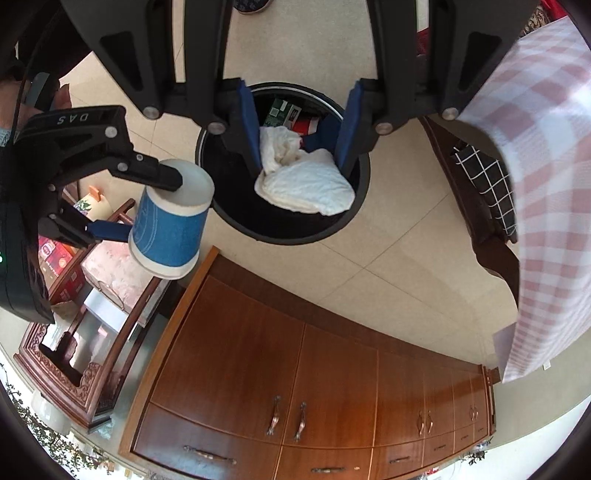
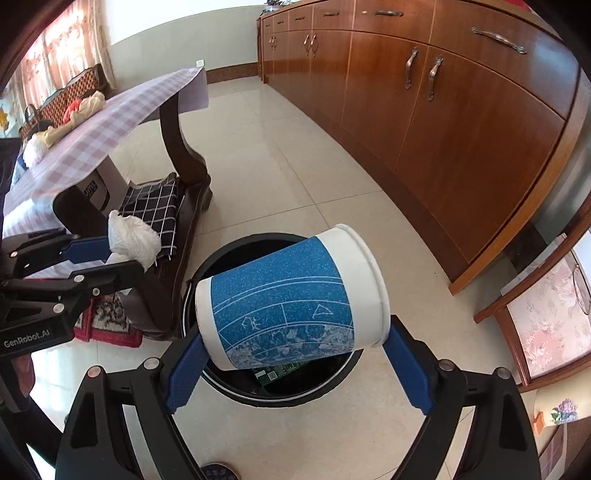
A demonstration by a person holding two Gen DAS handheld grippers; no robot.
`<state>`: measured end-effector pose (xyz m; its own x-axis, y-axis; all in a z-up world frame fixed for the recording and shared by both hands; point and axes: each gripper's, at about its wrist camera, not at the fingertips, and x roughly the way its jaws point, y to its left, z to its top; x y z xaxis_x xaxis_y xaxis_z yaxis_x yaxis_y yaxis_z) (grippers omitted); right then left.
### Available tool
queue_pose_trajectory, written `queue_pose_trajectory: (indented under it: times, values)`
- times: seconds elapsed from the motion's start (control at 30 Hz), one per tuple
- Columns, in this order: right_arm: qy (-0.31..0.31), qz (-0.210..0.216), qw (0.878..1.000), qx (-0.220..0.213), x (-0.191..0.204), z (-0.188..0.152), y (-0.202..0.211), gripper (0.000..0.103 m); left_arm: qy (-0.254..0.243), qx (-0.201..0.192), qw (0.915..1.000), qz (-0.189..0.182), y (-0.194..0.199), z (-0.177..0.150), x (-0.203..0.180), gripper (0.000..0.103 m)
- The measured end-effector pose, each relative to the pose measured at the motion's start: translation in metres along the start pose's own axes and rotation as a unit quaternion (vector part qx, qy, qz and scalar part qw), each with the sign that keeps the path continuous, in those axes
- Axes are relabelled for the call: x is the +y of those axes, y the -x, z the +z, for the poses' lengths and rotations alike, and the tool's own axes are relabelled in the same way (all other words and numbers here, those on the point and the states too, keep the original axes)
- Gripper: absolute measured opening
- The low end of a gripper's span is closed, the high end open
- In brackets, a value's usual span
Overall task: Collect trash
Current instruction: 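Open both grippers to drop the cloth and cup into the bin, then move both grippers back toward the table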
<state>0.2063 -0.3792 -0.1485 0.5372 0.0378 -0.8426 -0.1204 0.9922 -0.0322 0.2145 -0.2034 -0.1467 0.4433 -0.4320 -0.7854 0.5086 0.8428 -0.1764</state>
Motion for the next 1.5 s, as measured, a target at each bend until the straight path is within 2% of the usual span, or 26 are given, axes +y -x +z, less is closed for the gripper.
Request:
queue_pose_trajectory:
  times: [0.2, 0.27, 0.33, 0.37, 0.4, 0.57, 0.63, 0.7, 1.07, 1.5]
  values:
    - [0.057, 0.036, 0.997, 0.040, -0.002, -0.010, -0.051, 0.091, -0.003, 0.034, 0.9992, -0.019, -0.043, -0.004, 0.000, 0.041]
    - [0.075, 0.039, 0.995, 0.057, -0.002, -0.015, -0.072, 0.092, 0.001, 0.050, 0.9981, -0.036, -0.059, -0.003, -0.001, 0.045]
    - [0.085, 0.016, 0.993, 0.075, -0.005, -0.021, -0.092, 0.097, 0.016, 0.064, 0.9969, -0.041, -0.074, -0.005, 0.000, 0.067]
    - [0.078, 0.013, 0.993, 0.092, -0.009, -0.024, -0.100, 0.103, 0.018, 0.066, 0.9971, -0.033, -0.079, -0.006, 0.000, 0.081]
    - [0.069, 0.016, 0.993, 0.093, -0.015, -0.026, -0.102, 0.103, 0.019, 0.065, 0.9972, -0.030, -0.080, -0.005, -0.001, 0.085]
    - [0.020, -0.003, 0.997, 0.070, -0.040, -0.029, -0.096, 0.103, 0.013, 0.059, 0.9982, 0.005, -0.079, -0.007, -0.006, 0.089]
    - [0.000, -0.013, 0.998, 0.066, -0.046, -0.031, -0.092, 0.103, 0.013, 0.058, 0.9980, 0.019, -0.079, -0.006, -0.003, 0.097]
    - [-0.008, -0.027, 0.998, 0.060, -0.048, -0.031, -0.086, 0.103, 0.013, 0.051, 0.9982, 0.029, -0.073, -0.005, -0.005, 0.098]
    - [-0.034, -0.052, 0.998, 0.013, -0.052, -0.026, -0.036, 0.103, -0.008, 0.014, 0.9995, 0.027, -0.032, 0.006, -0.020, 0.098]
    - [-0.039, -0.045, 0.998, -0.027, -0.029, -0.008, 0.023, 0.103, 0.000, -0.045, 0.9977, 0.052, 0.033, 0.009, -0.022, 0.098]
